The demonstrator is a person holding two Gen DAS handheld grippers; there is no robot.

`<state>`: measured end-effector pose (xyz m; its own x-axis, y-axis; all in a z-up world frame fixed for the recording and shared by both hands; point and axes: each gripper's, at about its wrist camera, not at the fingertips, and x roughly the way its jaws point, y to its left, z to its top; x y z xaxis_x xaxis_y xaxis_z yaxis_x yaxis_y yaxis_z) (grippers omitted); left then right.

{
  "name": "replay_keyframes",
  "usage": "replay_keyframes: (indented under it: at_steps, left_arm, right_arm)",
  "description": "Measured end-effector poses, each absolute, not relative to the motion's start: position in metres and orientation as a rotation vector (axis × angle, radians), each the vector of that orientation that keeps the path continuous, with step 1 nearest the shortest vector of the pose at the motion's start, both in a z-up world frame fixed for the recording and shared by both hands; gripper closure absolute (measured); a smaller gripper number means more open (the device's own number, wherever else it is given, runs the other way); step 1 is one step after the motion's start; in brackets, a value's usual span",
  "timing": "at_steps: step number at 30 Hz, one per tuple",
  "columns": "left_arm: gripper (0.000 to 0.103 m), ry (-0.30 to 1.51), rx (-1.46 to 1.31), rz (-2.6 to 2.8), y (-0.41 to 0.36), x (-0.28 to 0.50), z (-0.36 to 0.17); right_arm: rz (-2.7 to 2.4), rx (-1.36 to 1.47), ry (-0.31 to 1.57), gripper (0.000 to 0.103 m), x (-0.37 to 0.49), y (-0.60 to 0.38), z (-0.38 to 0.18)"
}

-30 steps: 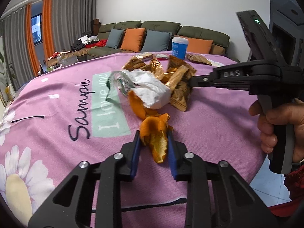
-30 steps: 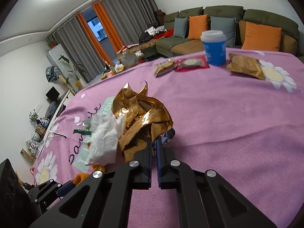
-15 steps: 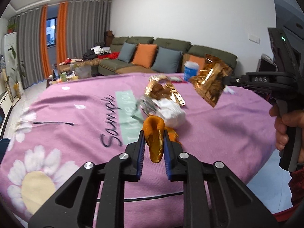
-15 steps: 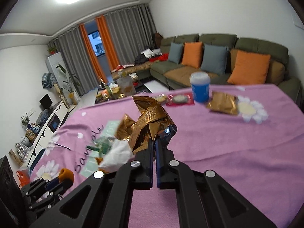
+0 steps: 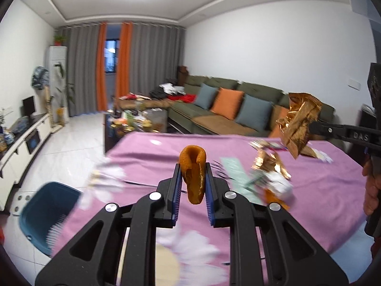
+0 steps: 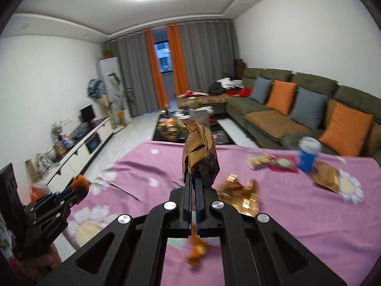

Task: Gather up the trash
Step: 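Carry the orange peel and gold foil wrapper over the teal bin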

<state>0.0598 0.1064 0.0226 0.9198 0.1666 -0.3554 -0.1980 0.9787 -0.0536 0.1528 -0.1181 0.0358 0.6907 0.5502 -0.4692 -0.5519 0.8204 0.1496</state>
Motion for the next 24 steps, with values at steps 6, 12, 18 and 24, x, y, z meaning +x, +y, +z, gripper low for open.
replay_keyframes:
  at_steps: [6, 12, 18, 24]
  left_arm:
    - [0.085, 0.313, -0.095, 0.320, 0.162, 0.038, 0.043]
    - [0.085, 0.285, -0.087, 0.451, 0.210, 0.011, 0.060]
    - [0.084, 0.293, -0.097, 0.570, 0.255, -0.019, 0.065]
    - [0.084, 0.329, -0.137, 0.664, 0.299, -0.050, 0.061]
  right_arm:
    - [0.760, -0.044, 0.516, 0.102, 0.150, -0.056, 0.050]
    - [0.910, -0.067, 0.526, 0.102, 0.143, 0.009, 0.062]
    - [1.035, -0.118, 0.551, 0.102, 0.135, 0.076, 0.067]
    - [1.110, -0.188, 0.576, 0.102, 0.121, 0.129, 0.063]
